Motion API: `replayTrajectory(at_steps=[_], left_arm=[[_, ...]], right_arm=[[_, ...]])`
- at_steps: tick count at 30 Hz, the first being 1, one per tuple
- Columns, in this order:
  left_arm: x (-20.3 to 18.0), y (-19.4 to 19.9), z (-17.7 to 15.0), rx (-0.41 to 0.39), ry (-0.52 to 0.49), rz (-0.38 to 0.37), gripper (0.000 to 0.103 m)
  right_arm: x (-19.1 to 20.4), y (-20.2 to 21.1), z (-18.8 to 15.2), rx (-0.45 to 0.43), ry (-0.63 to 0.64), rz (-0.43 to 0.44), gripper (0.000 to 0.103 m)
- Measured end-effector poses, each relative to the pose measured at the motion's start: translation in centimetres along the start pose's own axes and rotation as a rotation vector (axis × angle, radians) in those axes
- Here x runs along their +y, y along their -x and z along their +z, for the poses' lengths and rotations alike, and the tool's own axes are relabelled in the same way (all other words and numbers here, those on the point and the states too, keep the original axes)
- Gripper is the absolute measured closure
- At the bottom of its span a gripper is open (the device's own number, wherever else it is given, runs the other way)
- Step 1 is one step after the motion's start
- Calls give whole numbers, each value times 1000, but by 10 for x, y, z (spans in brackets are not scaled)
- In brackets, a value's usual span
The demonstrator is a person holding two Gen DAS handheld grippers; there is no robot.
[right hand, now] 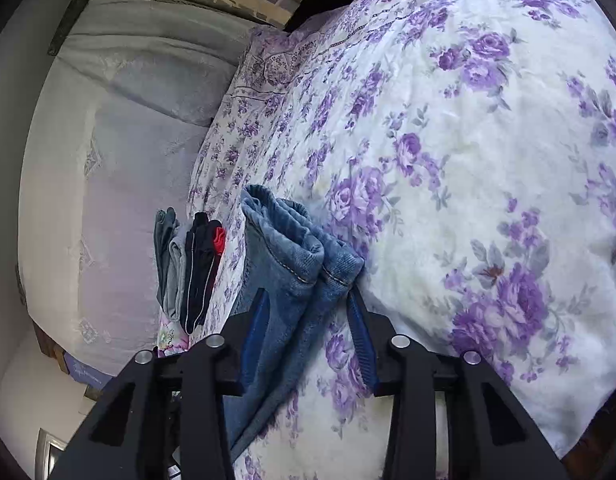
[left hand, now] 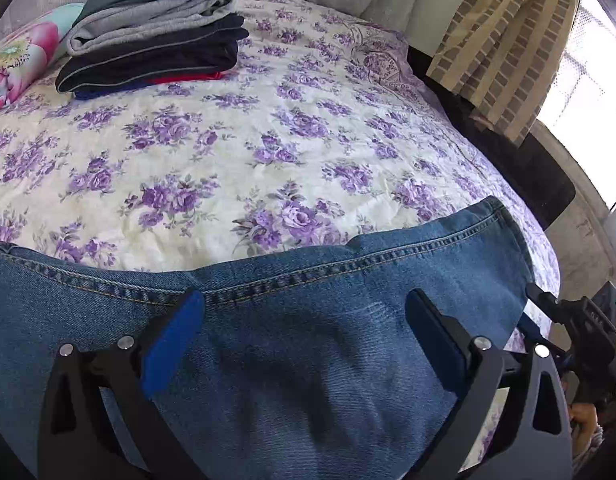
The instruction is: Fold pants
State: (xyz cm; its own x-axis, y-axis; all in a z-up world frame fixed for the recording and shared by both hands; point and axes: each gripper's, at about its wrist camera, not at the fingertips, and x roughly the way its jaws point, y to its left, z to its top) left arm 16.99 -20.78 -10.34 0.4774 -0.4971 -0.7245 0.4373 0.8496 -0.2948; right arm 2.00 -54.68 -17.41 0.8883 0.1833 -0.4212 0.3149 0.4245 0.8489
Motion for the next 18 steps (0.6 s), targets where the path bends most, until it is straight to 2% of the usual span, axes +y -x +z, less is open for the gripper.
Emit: replayTrajectory(at_steps=[4,5,7,9,12,13,15,16,18], left_arm=[[-18,-9,-7,-5,-107,108,5],[-18,-10,-8,-7,-110,112,5],[-15,-7,-7,-11,-94,93,5],[-11,2,-6,-28,-73,61,5],[1,32,-5,-66,-41,-5,5],[9,48,-6,-94,-42,-6,5],[26,66,-10,-102,-44,49,5],[44,69,-14,-69,-23,92,5],[87,69,-24,-16,113,157,5]], right_arm=[[4,-11,2,-14,13,-11,62],[4,-12,3,-26,9,-10,66],[3,-13,5,-36,3,17,69],[6,-12,6,-29,37,12,80],[9,-10,8,-20,69,5,82],[10,-9,9,-20,69,7,82],[20,-5,9,-39,110,-1,83],[33,-2,8,-61,173,-11,84],[57,2,3,-94,281,-23,84]])
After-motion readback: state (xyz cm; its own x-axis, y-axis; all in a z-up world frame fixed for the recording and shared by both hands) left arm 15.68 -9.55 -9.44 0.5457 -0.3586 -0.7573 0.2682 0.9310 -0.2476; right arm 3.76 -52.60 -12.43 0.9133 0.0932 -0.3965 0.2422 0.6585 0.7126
